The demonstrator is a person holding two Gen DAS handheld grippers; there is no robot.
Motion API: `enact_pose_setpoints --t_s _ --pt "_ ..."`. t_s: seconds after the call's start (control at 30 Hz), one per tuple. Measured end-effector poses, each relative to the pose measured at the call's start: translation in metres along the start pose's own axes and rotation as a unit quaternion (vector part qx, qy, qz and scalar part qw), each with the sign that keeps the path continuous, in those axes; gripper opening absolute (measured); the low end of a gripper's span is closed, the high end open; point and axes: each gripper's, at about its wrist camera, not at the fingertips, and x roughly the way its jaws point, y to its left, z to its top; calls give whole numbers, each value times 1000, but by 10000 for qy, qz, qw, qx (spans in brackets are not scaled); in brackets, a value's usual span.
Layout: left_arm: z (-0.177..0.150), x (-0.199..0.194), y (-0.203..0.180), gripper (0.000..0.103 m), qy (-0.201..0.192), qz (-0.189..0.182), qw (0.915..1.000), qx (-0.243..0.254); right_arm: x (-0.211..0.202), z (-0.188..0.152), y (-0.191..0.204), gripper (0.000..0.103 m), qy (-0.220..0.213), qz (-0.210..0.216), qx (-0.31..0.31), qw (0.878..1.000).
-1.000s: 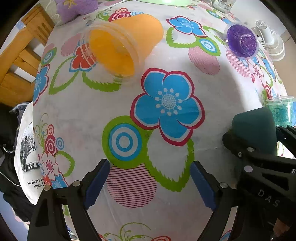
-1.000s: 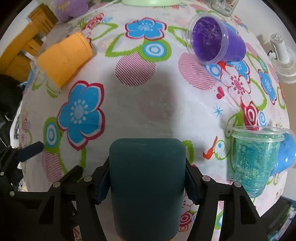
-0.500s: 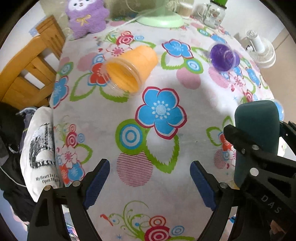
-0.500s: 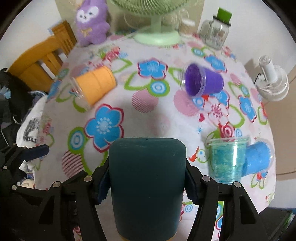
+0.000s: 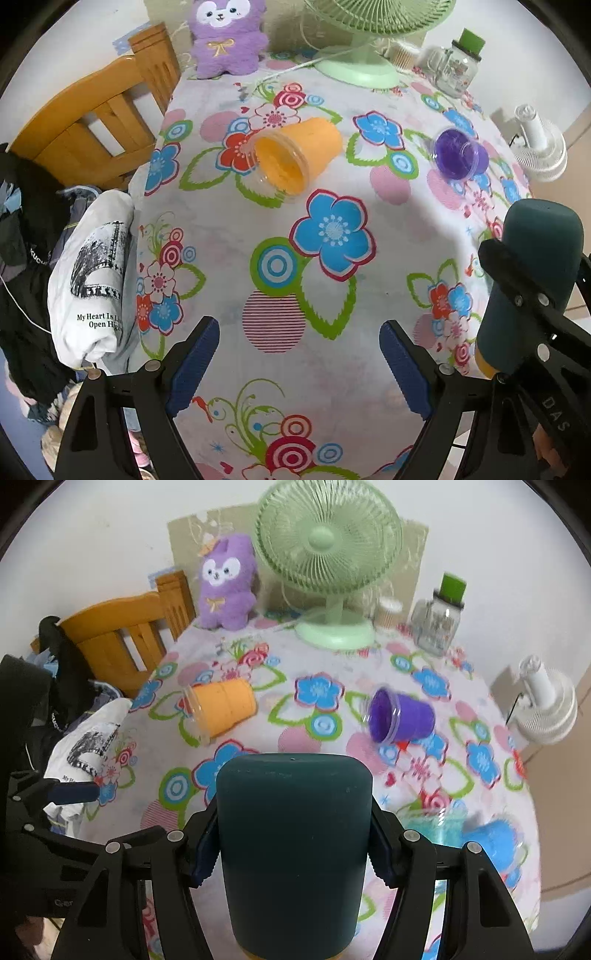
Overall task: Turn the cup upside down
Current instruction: 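Turn the teal cup with the right gripper so its opening faces down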
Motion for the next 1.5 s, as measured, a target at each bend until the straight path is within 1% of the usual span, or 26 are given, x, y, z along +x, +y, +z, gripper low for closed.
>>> enact_pose_setpoints --t_s 0.13,0.23,0.3,0.37,0.5,0.6,0.7,0.8,0.87,1.0,1.13,1.23,1.37,1.5 --pt "-2 -9 -1 90 -167 -49 9998 -134 -12 3 -1 68 -351 23 -140 9993" --pt "-5 -10 -1 90 -326 41 9993 -150 -18 4 1 68 -642 -6 -318 9974" --pt "-7 -7 -1 90 -372 143 9991 -159 -16 1 3 68 -853 -71 -468 9952" --pt "-9 -1 1 90 -399 196 9989 -159 -11 -4 4 68 -989 -33 -521 9937" --pt "-14 14 5 90 -366 209 9988 -266 0 -12 1 68 -1203 116 -480 9915" --pt "-15 23 9 90 -396 134 9979 -501 12 -15 0 69 -1329 68 -411 9902" --pt "-14 32 7 90 -395 68 9977 -548 27 -13 -4 69 -1433 11 -213 9895" --pt "-12 39 6 90 -425 144 9976 -520 33 -11 -7 69 -1727 -6 -31 9850" --pt "-11 44 7 90 -414 130 9976 -539 38 -10 -6 69 -1907 -15 44 9816" --pt "-11 50 7 90 -435 196 9977 -483 51 -10 -5 69 -1918 -112 204 9812" --pt "-11 58 8 90 -403 320 9978 -406 68 -13 -1 69 -1617 -56 198 9866" --pt "-12 61 9 90 -353 333 9980 -393 77 -20 2 69 -1371 81 227 9903" --pt "-13 63 10 90 -292 382 9983 -324 73 -29 6 69 -1387 41 111 9903" --pt "-16 64 11 90 -207 345 9988 -288 73 -35 3 70 -1141 183 259 9930"
